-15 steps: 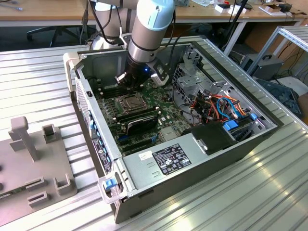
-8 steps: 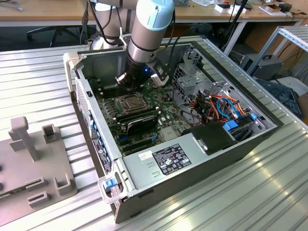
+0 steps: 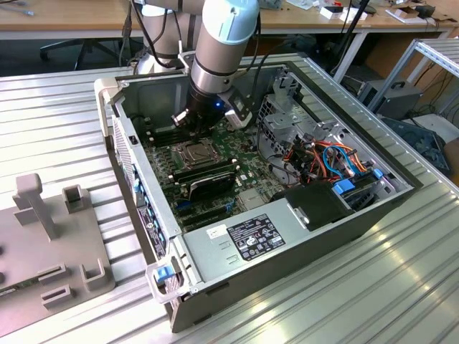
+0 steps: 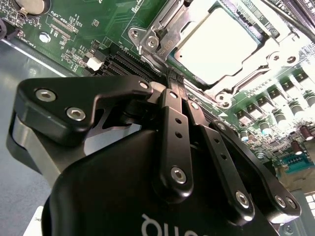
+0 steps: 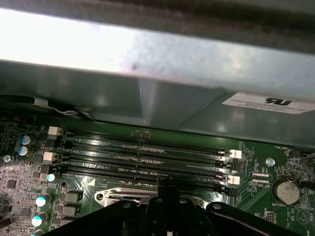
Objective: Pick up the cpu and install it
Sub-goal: 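Install the first cpu locking lever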
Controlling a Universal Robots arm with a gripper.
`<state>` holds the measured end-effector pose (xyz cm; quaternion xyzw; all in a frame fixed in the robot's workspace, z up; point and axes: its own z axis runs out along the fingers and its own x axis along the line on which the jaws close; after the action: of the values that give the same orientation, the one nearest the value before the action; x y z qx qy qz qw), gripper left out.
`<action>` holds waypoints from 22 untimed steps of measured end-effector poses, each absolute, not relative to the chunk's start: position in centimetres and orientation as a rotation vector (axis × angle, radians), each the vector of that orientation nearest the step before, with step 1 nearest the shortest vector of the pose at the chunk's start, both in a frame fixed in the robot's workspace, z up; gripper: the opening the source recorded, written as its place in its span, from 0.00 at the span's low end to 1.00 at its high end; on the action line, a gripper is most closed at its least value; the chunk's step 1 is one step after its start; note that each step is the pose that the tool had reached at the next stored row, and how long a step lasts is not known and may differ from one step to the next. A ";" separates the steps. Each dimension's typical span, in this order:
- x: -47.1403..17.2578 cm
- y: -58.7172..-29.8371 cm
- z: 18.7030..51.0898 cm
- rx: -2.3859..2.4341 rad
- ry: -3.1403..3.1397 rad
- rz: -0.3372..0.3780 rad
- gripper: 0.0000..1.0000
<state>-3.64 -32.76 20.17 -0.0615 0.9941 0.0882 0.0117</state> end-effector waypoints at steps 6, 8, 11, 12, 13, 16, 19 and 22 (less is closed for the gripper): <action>-3.6 -32.8 19.9 -0.192 3.100 0.273 0.11; -3.6 -32.8 19.9 -0.192 3.100 0.274 0.11; -3.6 -32.8 19.8 -0.192 3.100 0.274 0.11; -3.6 -32.7 19.8 -0.192 3.100 0.273 0.11; -3.6 -32.7 19.8 -0.192 3.100 0.273 0.11; -3.6 -32.6 19.8 -0.192 3.100 0.274 0.11; -3.6 -32.6 19.8 -0.192 3.100 0.274 0.11; -3.6 -32.6 19.8 -0.192 3.100 0.274 0.11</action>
<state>-3.64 -32.58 19.77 -0.0615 0.9942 0.0877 0.0117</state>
